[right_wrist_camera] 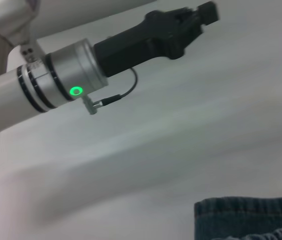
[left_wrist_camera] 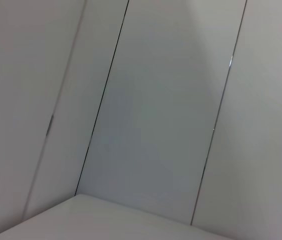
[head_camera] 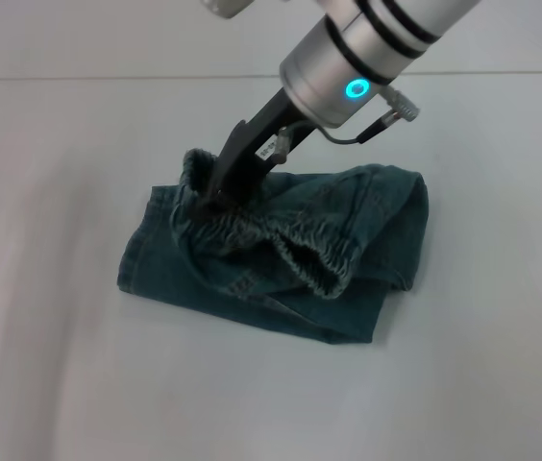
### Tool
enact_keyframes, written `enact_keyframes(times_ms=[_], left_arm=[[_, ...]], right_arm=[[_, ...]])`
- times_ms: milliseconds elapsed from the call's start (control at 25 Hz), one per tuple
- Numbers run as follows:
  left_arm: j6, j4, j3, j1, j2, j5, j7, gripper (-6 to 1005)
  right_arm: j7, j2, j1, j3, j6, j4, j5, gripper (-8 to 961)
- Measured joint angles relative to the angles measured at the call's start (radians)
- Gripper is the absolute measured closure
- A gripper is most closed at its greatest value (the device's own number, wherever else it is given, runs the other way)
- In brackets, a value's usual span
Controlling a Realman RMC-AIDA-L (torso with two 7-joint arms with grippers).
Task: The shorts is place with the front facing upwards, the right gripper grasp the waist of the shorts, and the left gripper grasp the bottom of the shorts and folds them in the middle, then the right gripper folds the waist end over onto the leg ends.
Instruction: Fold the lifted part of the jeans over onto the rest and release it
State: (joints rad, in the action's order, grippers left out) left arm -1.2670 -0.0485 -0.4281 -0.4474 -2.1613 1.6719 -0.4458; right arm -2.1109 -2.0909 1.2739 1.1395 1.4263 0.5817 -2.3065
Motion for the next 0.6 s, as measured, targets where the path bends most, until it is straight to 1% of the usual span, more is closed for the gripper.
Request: enact_keyframes(times_ms=[40,400,600], left_arm=[[0.0,0.0,0.0,0.001,0.0,0.0,0.0,986],[0.008,-0.001,0.0,0.001,0.0,0.0,0.001,987],[0.015,0.0,0.001,-0.002,0.0,0.002,0.004,987]], right_arm=[[0.015,-0.007,0.012,0.015,-0.012,-0.017,0.013,833],[0.072,-0.013,0.052,0.039,-0.066,-0.117,0.055,820],[0.091,-0.016,0.058,0.045,-0.081,-0.139,0.058,812]])
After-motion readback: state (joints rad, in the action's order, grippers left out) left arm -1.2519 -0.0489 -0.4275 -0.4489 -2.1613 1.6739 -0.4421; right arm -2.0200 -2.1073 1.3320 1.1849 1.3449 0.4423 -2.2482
